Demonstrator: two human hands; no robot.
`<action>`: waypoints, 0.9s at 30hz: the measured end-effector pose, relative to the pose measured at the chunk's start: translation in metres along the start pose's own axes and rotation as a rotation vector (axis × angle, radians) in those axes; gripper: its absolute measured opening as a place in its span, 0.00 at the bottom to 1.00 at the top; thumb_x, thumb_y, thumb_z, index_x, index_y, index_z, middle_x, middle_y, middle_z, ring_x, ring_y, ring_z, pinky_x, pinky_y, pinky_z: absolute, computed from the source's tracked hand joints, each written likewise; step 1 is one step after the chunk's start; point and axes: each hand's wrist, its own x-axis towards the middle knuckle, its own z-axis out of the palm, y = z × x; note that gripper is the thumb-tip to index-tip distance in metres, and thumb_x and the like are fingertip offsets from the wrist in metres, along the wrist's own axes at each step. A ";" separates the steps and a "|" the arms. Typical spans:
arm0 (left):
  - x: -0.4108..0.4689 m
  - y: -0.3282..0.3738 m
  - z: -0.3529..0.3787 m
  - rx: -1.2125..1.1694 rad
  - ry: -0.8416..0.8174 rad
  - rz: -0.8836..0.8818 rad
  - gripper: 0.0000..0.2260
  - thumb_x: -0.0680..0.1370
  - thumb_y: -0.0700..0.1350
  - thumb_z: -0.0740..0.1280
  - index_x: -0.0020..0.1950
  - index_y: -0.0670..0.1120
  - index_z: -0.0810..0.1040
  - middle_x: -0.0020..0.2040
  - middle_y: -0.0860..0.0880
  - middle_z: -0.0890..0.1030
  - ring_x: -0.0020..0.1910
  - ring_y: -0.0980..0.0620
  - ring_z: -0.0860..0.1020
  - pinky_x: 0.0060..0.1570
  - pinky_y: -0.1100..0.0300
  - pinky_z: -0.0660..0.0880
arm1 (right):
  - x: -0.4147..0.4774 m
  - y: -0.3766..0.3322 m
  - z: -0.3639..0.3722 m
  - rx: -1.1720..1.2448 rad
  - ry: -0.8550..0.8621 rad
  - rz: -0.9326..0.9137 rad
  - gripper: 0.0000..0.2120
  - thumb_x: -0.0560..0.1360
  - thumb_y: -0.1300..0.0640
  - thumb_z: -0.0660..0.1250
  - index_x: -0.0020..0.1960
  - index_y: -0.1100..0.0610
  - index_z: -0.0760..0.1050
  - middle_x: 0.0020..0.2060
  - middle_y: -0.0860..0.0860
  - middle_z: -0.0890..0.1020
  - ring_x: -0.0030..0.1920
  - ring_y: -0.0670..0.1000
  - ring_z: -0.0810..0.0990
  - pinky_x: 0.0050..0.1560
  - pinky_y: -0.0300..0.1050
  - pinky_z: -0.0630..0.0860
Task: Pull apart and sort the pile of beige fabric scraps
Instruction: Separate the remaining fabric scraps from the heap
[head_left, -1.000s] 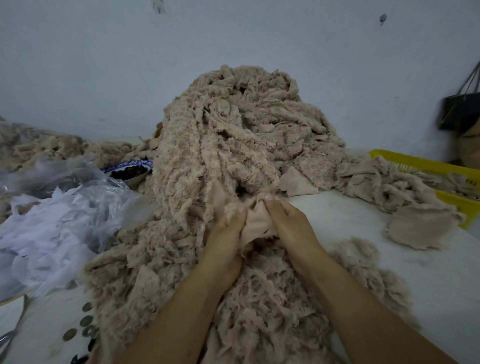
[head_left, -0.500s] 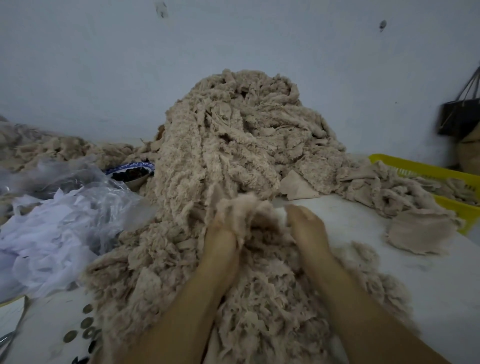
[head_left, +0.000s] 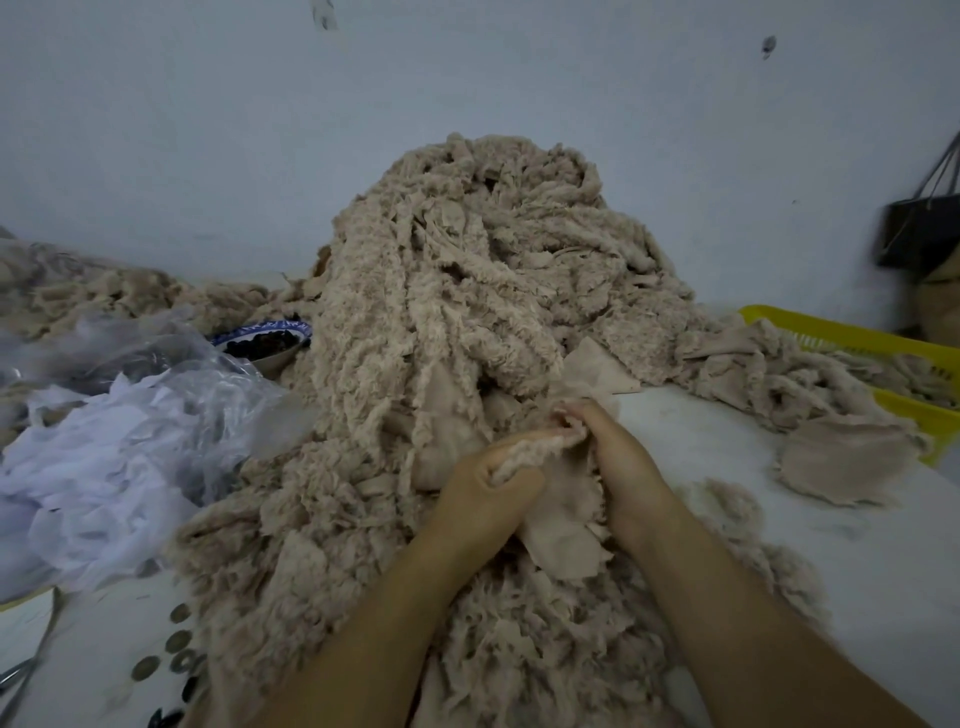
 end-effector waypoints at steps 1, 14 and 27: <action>0.001 0.002 0.000 -0.120 0.042 -0.037 0.15 0.72 0.40 0.63 0.49 0.53 0.88 0.52 0.50 0.86 0.54 0.55 0.84 0.52 0.61 0.80 | 0.003 0.000 -0.001 0.062 0.025 -0.015 0.16 0.79 0.50 0.65 0.38 0.54 0.86 0.39 0.57 0.83 0.39 0.53 0.85 0.40 0.45 0.82; 0.015 0.005 -0.014 -0.137 0.345 -0.223 0.14 0.79 0.55 0.67 0.44 0.45 0.73 0.30 0.53 0.78 0.28 0.56 0.77 0.30 0.68 0.74 | 0.005 0.003 0.000 0.110 -0.071 -0.079 0.16 0.82 0.49 0.61 0.61 0.59 0.80 0.55 0.55 0.85 0.58 0.52 0.83 0.59 0.49 0.77; 0.014 0.015 -0.019 -0.395 0.427 -0.254 0.10 0.81 0.47 0.67 0.45 0.47 0.87 0.48 0.42 0.86 0.43 0.47 0.85 0.42 0.56 0.83 | 0.002 0.005 0.005 -0.183 0.008 -0.263 0.17 0.81 0.62 0.59 0.43 0.50 0.83 0.40 0.49 0.84 0.37 0.45 0.81 0.39 0.39 0.78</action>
